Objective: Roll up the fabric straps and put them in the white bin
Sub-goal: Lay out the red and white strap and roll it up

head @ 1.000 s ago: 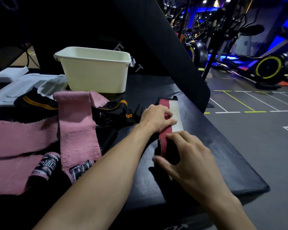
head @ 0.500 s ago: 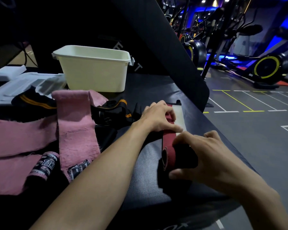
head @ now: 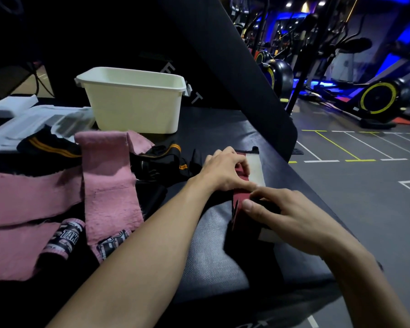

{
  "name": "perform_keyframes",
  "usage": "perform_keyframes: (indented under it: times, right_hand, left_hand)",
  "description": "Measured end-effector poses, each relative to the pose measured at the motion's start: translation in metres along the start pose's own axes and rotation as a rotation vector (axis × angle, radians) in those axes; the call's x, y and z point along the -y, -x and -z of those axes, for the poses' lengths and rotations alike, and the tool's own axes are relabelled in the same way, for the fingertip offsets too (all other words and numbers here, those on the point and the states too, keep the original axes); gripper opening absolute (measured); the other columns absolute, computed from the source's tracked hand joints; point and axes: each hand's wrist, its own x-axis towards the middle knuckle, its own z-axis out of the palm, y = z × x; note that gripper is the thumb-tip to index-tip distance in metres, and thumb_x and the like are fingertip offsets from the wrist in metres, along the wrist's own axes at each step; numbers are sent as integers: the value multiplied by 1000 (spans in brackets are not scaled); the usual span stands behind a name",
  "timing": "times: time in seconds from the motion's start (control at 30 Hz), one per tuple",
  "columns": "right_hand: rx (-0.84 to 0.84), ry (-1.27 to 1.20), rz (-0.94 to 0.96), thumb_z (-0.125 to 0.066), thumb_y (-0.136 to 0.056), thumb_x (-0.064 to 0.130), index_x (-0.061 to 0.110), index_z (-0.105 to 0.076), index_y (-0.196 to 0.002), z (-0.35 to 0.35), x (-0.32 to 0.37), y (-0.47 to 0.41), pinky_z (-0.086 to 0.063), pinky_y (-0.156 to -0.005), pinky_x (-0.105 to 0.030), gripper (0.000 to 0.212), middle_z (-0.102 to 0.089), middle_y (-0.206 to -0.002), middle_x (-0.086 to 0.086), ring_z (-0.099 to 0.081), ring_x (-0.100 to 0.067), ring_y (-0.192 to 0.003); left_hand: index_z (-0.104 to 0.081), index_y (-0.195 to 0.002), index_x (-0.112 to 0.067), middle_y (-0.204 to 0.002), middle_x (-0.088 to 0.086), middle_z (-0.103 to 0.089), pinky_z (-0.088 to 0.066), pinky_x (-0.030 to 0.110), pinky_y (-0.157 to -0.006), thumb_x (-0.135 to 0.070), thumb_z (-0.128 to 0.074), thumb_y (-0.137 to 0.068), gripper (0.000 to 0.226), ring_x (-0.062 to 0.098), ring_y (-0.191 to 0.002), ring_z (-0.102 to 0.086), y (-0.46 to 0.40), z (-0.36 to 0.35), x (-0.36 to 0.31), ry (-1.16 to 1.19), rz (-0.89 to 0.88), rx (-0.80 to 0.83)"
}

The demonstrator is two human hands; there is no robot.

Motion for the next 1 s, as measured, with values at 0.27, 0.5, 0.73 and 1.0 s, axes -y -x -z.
perform_keyframes:
  times: [0.27, 0.5, 0.73, 1.0]
  right_hand:
    - [-92, 1, 33, -32, -94, 73, 37, -62, -80, -12, -4, -10, -39, -76, -25, 50, -58, -88, 31, -57, 0, -86]
    - [-156, -51, 12, -36, -96, 69, 34, -69, -108, -12, -12, -13, -50, -77, -35, 50, -71, -84, 14, -64, -7, -82]
    - [-64, -44, -41, -43, -96, 63, 52, -59, -67, -6, -10, -20, -35, -57, -29, 35, -57, -58, 17, -51, -6, -59]
    - [-125, -1, -48, -49, -99, 51, 63, -57, -56, -10, -2, -26, -33, -64, -22, 46, -59, -75, 26, -55, -3, -74]
  left_hand:
    - [-70, -94, -37, -109, -11, -50, -29, 34, -97, -63, -82, -69, 38, 14, -110, -46, 1, -2, -1, 24, -20, -37]
    - [-71, -102, -37, -113, -11, -53, -26, 32, -95, -52, -81, -76, 31, 15, -111, -51, -1, -2, -4, 58, -34, -55]
    - [-75, -92, -31, -97, -13, -59, -48, 44, -103, -44, -90, -70, 30, 9, -98, -63, -3, -3, -2, 216, -10, -58]
    - [-70, -105, -35, -112, -8, -57, -36, 40, -102, -66, -82, -69, 49, 15, -110, -57, -6, -3, -1, 52, 73, -100]
